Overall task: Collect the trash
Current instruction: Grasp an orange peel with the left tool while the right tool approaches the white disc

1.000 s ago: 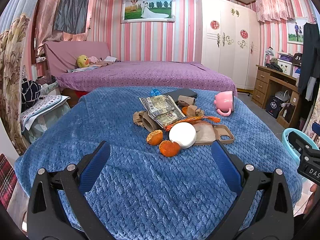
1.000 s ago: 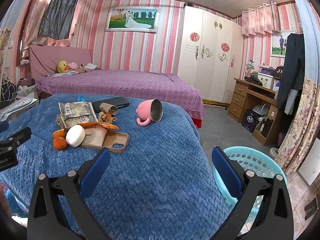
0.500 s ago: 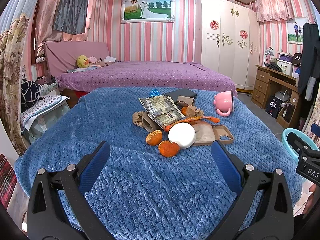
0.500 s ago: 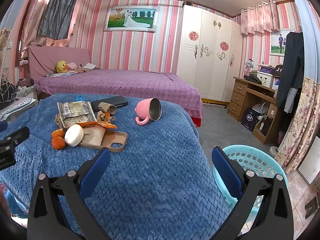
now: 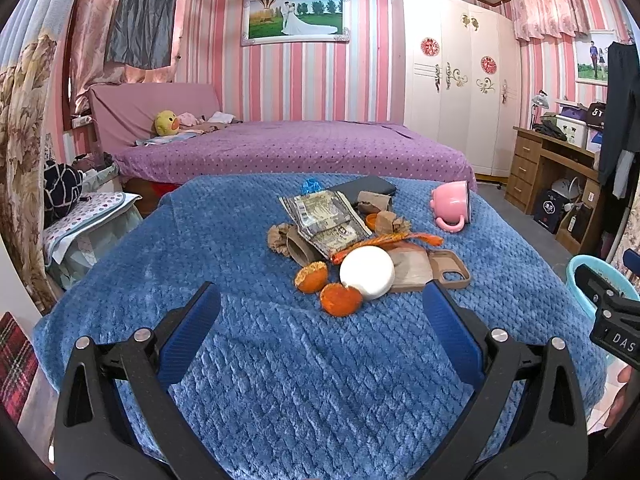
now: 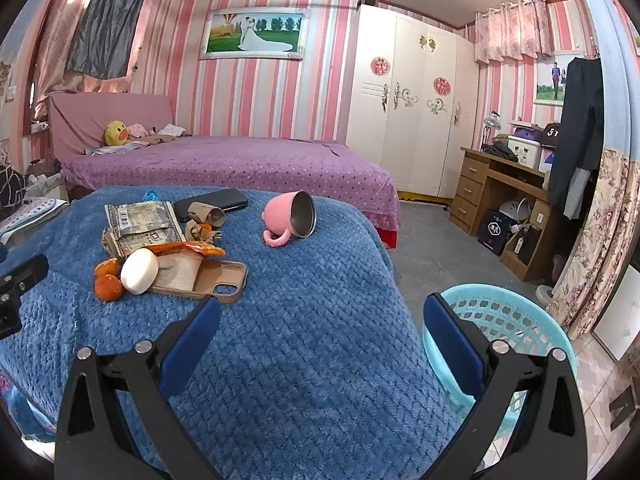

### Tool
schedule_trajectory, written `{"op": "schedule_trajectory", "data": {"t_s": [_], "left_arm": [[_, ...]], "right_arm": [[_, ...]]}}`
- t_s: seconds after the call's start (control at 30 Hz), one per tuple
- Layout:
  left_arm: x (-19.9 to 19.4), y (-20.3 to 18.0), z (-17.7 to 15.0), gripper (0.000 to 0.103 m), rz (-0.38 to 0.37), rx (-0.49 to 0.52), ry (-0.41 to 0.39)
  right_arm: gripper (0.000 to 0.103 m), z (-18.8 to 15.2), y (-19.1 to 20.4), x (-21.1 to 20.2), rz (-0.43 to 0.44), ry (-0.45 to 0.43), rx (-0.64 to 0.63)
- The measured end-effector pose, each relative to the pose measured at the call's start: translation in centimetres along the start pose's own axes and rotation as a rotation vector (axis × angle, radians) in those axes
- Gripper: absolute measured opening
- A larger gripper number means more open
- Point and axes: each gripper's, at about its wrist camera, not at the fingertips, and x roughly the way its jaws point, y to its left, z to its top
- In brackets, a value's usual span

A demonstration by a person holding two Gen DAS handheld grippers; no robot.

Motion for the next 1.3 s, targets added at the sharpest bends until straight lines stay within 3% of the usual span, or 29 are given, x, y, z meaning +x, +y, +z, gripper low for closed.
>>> {"op": "schedule_trajectory", "data": {"t_s": [0.3, 0.63, 0.9, 1.07, 1.3], "left_arm": [[1.2, 0.6, 4.0, 0.098, -0.051, 0.004, 0.014], [5.2, 2.5, 9.2, 0.098, -0.017, 0.017, -0.003], [10.1, 5.6, 8.0, 0.098, -0.015, -0.028, 0.105], [12.2, 7.1, 6.9, 0.098, 0.065, -0.009, 0.134], [14.2, 8.9, 5.4, 0.098, 0.116, -0.017, 0.195]], "right_arm": [[0.099, 4.4, 0.0, 0.8, -0.007, -0.032, -0.013], [0.099, 8.7, 0.7, 5.4, 0.007, -0.012, 0.018], [0.099, 7.0, 2.6, 9.3, 0.018, 0.029, -0.005], [0.099, 5.1, 3.8, 11.2, 0.043, 0.077, -0.033], [0.099, 3.7, 5.5, 11.9, 0.070, 0.129, -0.071]]}}
